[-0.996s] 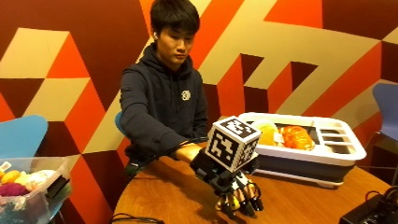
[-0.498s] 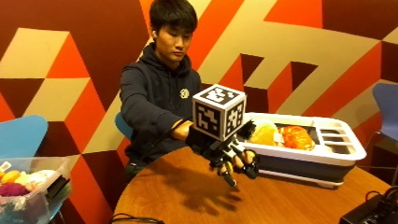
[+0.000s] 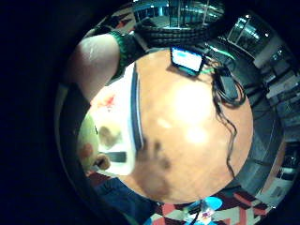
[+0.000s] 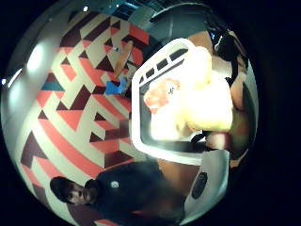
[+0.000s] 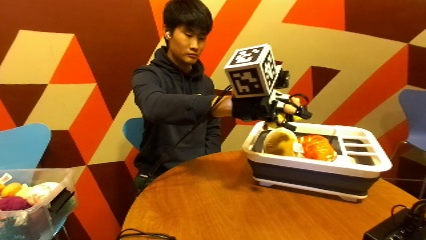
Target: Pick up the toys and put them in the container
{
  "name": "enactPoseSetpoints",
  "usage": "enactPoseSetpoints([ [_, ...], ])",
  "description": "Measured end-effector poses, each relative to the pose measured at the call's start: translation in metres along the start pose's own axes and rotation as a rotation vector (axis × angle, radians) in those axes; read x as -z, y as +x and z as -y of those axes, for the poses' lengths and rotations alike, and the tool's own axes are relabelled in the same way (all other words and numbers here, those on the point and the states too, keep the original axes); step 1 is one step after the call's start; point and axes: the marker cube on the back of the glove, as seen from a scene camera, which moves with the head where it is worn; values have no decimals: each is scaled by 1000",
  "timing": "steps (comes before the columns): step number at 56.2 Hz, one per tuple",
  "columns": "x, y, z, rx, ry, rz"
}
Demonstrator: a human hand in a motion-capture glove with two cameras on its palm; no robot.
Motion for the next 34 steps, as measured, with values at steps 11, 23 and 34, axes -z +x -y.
enactPoseSetpoints([
  [11, -17, -44, 33, 29, 38, -22],
  [23, -43, -40, 49, -57, -12, -154],
  [34, -27, -31, 36, -87, 6, -146],
])
